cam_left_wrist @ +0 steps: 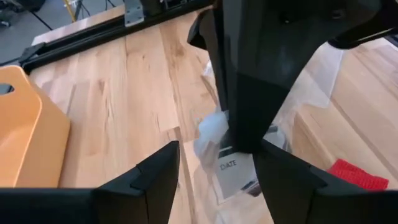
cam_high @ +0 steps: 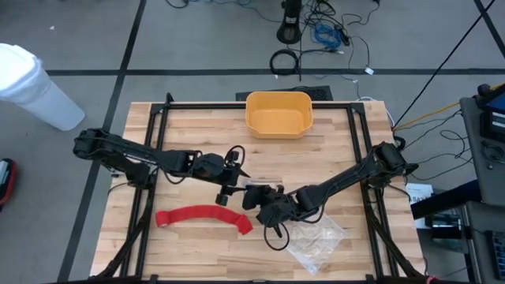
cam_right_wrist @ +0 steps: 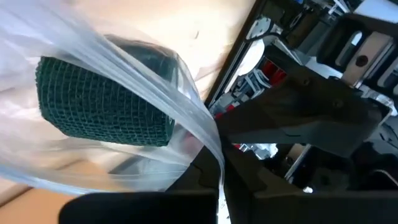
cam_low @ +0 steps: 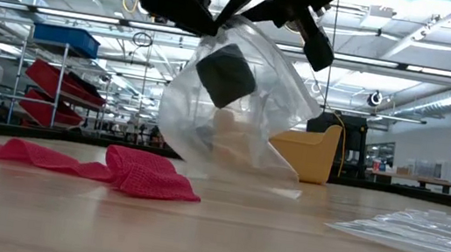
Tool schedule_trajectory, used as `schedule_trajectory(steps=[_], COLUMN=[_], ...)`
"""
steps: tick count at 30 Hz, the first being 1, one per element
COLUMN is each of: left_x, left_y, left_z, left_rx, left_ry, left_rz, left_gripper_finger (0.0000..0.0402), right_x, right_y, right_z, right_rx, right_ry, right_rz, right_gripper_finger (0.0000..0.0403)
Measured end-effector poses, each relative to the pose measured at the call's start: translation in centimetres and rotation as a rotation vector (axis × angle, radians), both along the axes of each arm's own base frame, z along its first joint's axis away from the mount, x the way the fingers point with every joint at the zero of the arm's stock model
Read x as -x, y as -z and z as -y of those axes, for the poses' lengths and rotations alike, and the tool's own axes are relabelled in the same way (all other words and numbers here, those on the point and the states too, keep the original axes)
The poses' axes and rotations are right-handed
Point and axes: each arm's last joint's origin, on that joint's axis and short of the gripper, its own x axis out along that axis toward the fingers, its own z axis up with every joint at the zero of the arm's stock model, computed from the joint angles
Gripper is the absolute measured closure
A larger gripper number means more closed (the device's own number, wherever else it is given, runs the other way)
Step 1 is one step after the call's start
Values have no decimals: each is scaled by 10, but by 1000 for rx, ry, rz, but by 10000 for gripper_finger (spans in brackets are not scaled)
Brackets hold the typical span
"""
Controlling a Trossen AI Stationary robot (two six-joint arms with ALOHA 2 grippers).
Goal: Roll bandage
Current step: Close the transparent zip bag
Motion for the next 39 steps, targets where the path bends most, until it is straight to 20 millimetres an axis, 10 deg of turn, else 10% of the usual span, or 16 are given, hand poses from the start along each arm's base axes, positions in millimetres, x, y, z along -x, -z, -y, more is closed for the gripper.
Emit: schedule_trajectory(steps=[11, 17, 31, 39], left_x=[1, 1, 4, 4], left_y=[0, 1, 3, 1], left_z=[1, 2, -10, 0], left_rx=[10, -10, -131, -63], left_ry=[35, 39, -335, -300], left_rz=[-9, -13, -36, -30], left_gripper_finger=[380, 398, 401, 391], right_x=[6, 6, 34, 46], right_y=[0, 0, -48, -72], right_z=[-11, -13, 4, 50], right_rx=[34, -75, -813, -1566], right_ry=[3, 51, 517, 545], right_rz=[2, 68, 682, 607], right_gripper_finger=[402, 399, 377, 345])
